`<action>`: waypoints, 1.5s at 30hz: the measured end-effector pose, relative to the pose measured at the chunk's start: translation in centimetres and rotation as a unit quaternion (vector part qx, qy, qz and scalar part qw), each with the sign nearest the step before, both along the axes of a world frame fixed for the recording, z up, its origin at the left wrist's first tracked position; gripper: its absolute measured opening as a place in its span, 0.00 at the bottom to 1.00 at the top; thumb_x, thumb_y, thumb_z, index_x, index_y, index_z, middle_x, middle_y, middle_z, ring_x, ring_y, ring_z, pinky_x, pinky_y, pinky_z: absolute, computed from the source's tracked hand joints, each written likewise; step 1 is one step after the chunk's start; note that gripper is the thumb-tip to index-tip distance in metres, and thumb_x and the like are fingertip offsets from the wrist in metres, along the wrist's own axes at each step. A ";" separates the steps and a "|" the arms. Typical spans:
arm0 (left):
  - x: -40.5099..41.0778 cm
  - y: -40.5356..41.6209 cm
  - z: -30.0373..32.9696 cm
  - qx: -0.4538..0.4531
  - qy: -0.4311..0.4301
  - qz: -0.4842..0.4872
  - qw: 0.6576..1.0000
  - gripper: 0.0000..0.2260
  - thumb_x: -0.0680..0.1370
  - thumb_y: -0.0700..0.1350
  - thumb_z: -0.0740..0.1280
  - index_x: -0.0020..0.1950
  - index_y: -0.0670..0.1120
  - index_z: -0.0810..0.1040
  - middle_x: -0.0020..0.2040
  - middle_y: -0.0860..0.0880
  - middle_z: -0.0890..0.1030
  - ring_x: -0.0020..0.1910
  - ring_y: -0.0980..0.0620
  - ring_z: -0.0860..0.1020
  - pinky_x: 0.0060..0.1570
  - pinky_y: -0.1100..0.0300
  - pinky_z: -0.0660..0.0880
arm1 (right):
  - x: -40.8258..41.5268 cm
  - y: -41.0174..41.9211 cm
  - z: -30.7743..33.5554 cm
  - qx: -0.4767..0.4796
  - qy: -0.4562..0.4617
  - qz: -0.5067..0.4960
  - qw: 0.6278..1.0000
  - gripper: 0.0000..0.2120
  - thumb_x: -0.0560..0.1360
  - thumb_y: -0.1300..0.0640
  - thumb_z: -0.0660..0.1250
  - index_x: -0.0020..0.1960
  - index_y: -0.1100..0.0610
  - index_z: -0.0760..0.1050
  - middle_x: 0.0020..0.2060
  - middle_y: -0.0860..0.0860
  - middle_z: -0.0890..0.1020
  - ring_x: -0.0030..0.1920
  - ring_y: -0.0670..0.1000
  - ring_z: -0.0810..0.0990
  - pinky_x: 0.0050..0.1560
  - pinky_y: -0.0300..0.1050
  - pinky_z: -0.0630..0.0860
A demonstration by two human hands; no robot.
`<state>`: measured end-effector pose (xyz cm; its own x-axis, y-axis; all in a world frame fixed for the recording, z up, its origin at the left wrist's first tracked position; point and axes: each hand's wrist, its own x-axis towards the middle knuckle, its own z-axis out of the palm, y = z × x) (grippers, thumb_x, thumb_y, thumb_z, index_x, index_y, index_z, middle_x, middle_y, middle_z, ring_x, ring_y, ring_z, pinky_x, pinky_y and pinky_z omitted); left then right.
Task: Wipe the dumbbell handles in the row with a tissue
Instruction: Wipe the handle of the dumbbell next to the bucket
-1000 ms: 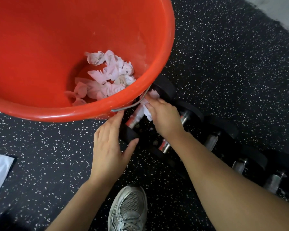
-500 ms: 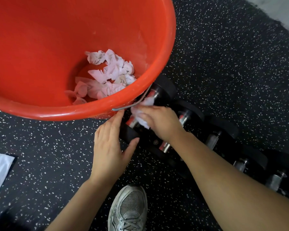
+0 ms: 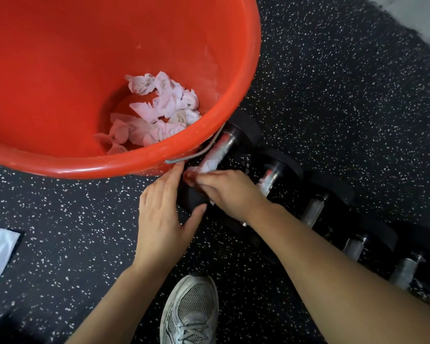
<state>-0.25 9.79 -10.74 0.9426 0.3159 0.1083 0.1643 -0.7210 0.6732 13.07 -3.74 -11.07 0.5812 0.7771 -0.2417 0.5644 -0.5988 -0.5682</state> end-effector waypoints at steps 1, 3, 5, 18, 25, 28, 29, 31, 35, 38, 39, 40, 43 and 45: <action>0.0 0.0 0.1 0.000 0.000 -0.001 1.000 0.37 0.77 0.55 0.70 0.83 0.48 0.58 0.75 0.46 0.72 0.73 0.46 0.71 0.75 0.57 0.60 | 0.4 0.0 0.0 -0.011 -0.005 -0.001 1.000 0.21 0.80 0.42 0.53 0.69 0.40 0.74 0.63 0.49 0.83 0.57 0.57 0.84 0.52 0.55 0.81; 0.1 0.0 0.1 0.000 0.002 -0.003 1.000 0.37 0.77 0.54 0.70 0.82 0.48 0.58 0.75 0.46 0.72 0.73 0.46 0.71 0.74 0.53 0.61 | 1.3 -0.3 0.0 -0.012 -0.013 -0.062 0.998 0.20 0.80 0.37 0.52 0.69 0.36 0.71 0.60 0.50 0.85 0.55 0.58 0.85 0.52 0.55 0.80; 0.0 0.0 0.2 0.003 0.003 -0.004 1.000 0.37 0.78 0.54 0.70 0.82 0.47 0.59 0.75 0.46 0.72 0.73 0.45 0.71 0.75 0.53 0.61 | 2.4 -0.7 0.0 0.003 -0.037 -0.157 0.987 0.18 0.81 0.41 0.54 0.69 0.36 0.72 0.56 0.53 0.86 0.54 0.60 0.85 0.52 0.55 0.81; 0.1 0.0 0.1 0.007 -0.001 -0.002 1.000 0.37 0.77 0.54 0.71 0.82 0.47 0.59 0.75 0.46 0.72 0.72 0.46 0.71 0.74 0.55 0.61 | 0.0 0.1 0.2 -0.002 0.018 -0.056 0.998 0.19 0.81 0.42 0.56 0.68 0.37 0.74 0.60 0.47 0.85 0.56 0.57 0.85 0.52 0.54 0.81; 0.1 0.2 0.2 0.006 -0.004 -0.007 1.000 0.37 0.78 0.54 0.70 0.82 0.48 0.58 0.76 0.47 0.72 0.73 0.47 0.70 0.75 0.59 0.57 | 3.5 -0.4 0.2 0.039 -0.013 -0.292 0.956 0.14 0.84 0.46 0.60 0.66 0.40 0.79 0.57 0.45 0.86 0.56 0.52 0.84 0.55 0.45 0.79; 0.0 0.1 0.2 0.009 0.001 -0.008 1.000 0.36 0.78 0.54 0.70 0.82 0.47 0.59 0.76 0.47 0.71 0.73 0.46 0.70 0.75 0.56 0.59 | 2.8 0.0 0.5 0.071 0.030 -0.309 0.948 0.14 0.83 0.48 0.61 0.65 0.42 0.79 0.62 0.43 0.84 0.62 0.50 0.82 0.61 0.44 0.77; 0.0 0.1 0.2 0.009 0.002 -0.008 1.000 0.36 0.78 0.53 0.71 0.82 0.47 0.59 0.76 0.46 0.71 0.72 0.45 0.71 0.74 0.56 0.60 | 2.3 0.0 0.4 0.078 0.030 -0.297 0.951 0.14 0.83 0.49 0.61 0.65 0.43 0.80 0.62 0.43 0.83 0.63 0.50 0.81 0.62 0.45 0.77; 0.0 0.0 0.2 0.011 0.004 -0.008 1.000 0.37 0.77 0.53 0.71 0.82 0.47 0.59 0.76 0.46 0.71 0.72 0.45 0.71 0.74 0.55 0.60 | 1.0 -0.1 0.2 0.073 0.029 -0.257 0.963 0.14 0.83 0.50 0.61 0.65 0.42 0.80 0.61 0.44 0.84 0.61 0.51 0.82 0.60 0.48 0.78; 0.1 0.0 0.1 0.014 0.005 -0.006 1.000 0.37 0.77 0.54 0.71 0.82 0.46 0.60 0.76 0.46 0.72 0.72 0.45 0.71 0.73 0.54 0.62 | -1.0 0.2 -0.3 0.048 0.073 -0.143 0.986 0.17 0.80 0.44 0.58 0.66 0.40 0.78 0.60 0.45 0.85 0.59 0.54 0.84 0.57 0.49 0.80; 0.0 0.0 0.2 0.010 0.009 -0.004 1.000 0.37 0.77 0.54 0.71 0.82 0.47 0.59 0.76 0.47 0.72 0.72 0.46 0.72 0.74 0.55 0.61 | -0.2 0.2 -0.6 0.024 0.081 -0.103 0.991 0.19 0.78 0.38 0.56 0.67 0.34 0.73 0.60 0.44 0.84 0.59 0.54 0.84 0.57 0.52 0.80; 0.0 0.0 0.2 0.009 0.010 -0.005 1.000 0.37 0.77 0.54 0.71 0.82 0.47 0.59 0.76 0.47 0.71 0.72 0.46 0.71 0.74 0.55 0.61 | 0.3 0.1 -0.6 0.012 0.071 -0.102 0.992 0.19 0.78 0.37 0.56 0.67 0.32 0.72 0.59 0.44 0.85 0.58 0.54 0.84 0.56 0.52 0.80; 0.0 0.1 0.2 0.009 0.010 -0.006 1.000 0.37 0.77 0.54 0.71 0.82 0.48 0.59 0.76 0.47 0.71 0.72 0.46 0.71 0.74 0.55 0.61 | 0.7 -0.1 -0.7 0.011 0.060 -0.114 0.992 0.19 0.78 0.36 0.56 0.67 0.31 0.72 0.58 0.45 0.85 0.57 0.54 0.84 0.55 0.52 0.80; 0.0 0.1 0.3 0.010 0.011 -0.009 1.000 0.38 0.78 0.53 0.71 0.83 0.48 0.58 0.76 0.46 0.71 0.72 0.45 0.71 0.74 0.52 0.63 | 2.0 -0.4 -0.8 0.045 0.016 -0.220 0.974 0.16 0.81 0.40 0.58 0.66 0.35 0.76 0.58 0.45 0.85 0.56 0.53 0.85 0.56 0.51 0.81; 0.0 0.1 0.4 0.012 0.013 -0.012 1.000 0.37 0.78 0.53 0.71 0.83 0.48 0.58 0.76 0.46 0.71 0.73 0.44 0.71 0.74 0.49 0.64 | 2.9 -0.4 -0.6 0.073 0.007 -0.295 0.953 0.14 0.83 0.45 0.60 0.65 0.39 0.78 0.59 0.43 0.85 0.59 0.51 0.84 0.59 0.48 0.79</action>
